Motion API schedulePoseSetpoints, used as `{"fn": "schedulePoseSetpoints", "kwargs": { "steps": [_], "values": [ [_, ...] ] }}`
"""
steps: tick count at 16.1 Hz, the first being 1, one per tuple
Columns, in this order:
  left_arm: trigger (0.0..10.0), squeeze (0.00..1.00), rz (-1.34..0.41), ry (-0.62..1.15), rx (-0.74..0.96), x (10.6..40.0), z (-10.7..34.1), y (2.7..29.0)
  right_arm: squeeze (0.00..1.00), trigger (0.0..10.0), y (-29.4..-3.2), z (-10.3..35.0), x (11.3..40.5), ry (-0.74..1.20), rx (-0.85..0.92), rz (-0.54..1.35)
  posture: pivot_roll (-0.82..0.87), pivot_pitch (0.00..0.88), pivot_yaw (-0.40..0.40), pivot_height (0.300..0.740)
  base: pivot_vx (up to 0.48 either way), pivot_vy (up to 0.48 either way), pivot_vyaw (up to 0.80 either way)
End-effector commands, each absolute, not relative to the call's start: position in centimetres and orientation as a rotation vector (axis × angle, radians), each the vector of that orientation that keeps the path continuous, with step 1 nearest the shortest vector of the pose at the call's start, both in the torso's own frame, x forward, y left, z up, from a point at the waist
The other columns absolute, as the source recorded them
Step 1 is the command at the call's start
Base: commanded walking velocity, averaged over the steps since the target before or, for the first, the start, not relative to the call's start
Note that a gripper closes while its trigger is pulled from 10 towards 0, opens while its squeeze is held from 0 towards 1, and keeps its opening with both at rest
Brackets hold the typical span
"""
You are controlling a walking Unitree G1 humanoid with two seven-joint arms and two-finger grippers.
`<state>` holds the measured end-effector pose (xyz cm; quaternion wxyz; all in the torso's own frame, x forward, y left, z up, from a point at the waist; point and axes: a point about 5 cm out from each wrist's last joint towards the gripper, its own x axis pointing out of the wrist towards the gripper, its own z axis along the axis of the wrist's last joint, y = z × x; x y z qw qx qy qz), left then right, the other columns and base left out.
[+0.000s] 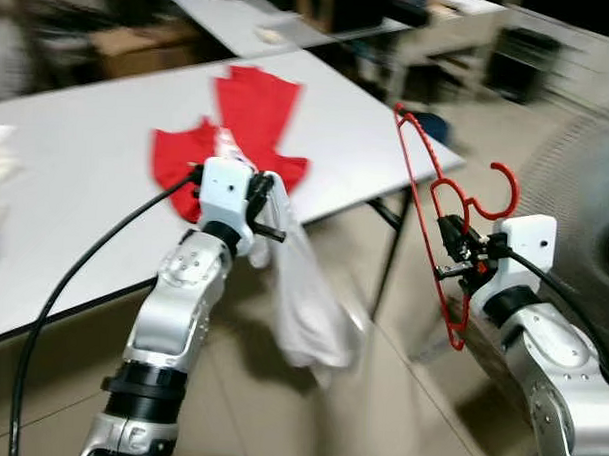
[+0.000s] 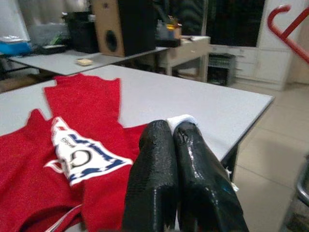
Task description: Hang hanger
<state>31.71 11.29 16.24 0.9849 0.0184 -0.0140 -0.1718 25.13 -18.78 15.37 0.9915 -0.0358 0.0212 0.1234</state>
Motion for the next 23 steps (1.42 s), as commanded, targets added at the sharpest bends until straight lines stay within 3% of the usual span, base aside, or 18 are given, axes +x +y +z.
{"fn": "schedulePoseSetpoints", "kwargs": {
  "steps": [1,7,10,13,18,23],
  "values": [
    [10.0,0.0,-0.351,-0.084,0.034,32.1,17.9,11.1,0.0,10.0,-19.2,16.3,24.8,0.012,-0.065,0.28,0.02,0.0,0.025,0.74,0.36,0.0,0.0],
    [10.0,0.0,-0.329,-0.159,0.012,34.9,22.6,12.2,0.0,10.0,-19.1,19.5,22.6,-0.02,-0.16,0.687,0.03,0.0,0.011,0.74,0.361,0.0,0.0],
    [10.0,0.0,-0.339,-0.156,0.073,37.0,24.0,12.8,0.0,10.0,-19.7,21.0,20.4,0.066,-0.221,0.939,0.03,0.0,0.017,0.74,0.36,0.0,0.0],
    [10.0,0.0,-0.365,-0.195,0.098,38.2,26.0,12.7,0.0,10.0,-20.2,21.3,19.2,0.153,-0.229,1.069,0.03,0.0,0.026,0.74,0.36,0.0,0.0],
    [10.0,0.0,-0.606,-0.337,0.088,37.1,31.2,9.8,0.0,10.0,-19.1,20.9,21.1,0.217,-0.346,1.164,0.02,0.0,0.032,0.74,0.36,0.0,0.0],
    [10.0,0.0,-0.677,-0.424,0.117,35.0,34.3,10.7,0.0,10.0,-20.0,22.7,23.9,0.226,-0.508,1.244,0.04,0.0,0.003,0.74,0.362,0.0,0.0]
  ]
}}
